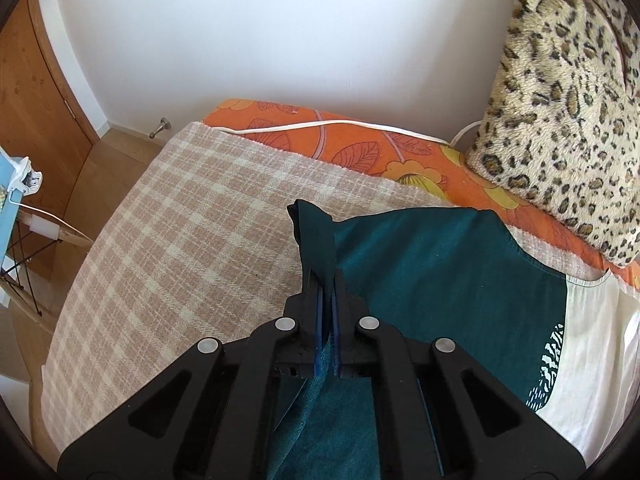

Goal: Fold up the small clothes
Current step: 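Grasp the green side with the right tool and fold it inward over the print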

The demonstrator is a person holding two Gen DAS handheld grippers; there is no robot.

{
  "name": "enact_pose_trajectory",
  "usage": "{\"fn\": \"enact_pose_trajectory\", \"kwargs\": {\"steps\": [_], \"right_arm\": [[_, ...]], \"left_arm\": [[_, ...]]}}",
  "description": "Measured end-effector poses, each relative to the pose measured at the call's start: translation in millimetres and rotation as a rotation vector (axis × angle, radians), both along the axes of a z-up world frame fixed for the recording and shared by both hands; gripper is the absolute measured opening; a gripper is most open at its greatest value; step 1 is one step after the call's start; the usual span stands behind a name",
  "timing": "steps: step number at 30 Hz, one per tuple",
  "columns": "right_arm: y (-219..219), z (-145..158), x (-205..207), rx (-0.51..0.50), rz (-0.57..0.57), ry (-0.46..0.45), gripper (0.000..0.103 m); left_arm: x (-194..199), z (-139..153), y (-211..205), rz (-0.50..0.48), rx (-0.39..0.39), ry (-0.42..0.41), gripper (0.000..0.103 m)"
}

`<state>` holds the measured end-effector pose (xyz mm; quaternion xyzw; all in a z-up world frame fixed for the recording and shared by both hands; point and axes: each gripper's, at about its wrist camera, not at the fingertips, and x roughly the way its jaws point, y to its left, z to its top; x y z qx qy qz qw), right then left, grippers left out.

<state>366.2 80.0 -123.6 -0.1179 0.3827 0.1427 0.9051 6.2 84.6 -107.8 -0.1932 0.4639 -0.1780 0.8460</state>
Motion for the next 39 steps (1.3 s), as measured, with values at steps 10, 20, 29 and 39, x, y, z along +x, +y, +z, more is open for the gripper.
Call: {"fn": "enact_pose_trajectory", "kwargs": {"steps": [10, 20, 29, 39], "right_arm": [[-97.3, 28.7, -17.1, 0.024, -0.089, -0.056, 0.003], [-172.9, 14.5, -18.6, 0.052, -0.187, -0.037, 0.003], [-190.0, 6.8, -16.5, 0.046, -0.207, -0.033, 0.003], [-215.9, -7.1, -3.8, -0.099, -0.340, -0.018, 0.037]], "left_arm": [[6.2, 13.1, -54.0, -0.135, 0.032, -0.049, 0.003], [10.5, -1.1, -87.9, -0.209, 0.004, 0.007, 0.002], [14.4, -1.2, -115.8, -0.299, 0.020, 0.009, 0.002], [0.3, 1.9, -132.8, -0.396, 0.052, 0.021, 0.024]]}}
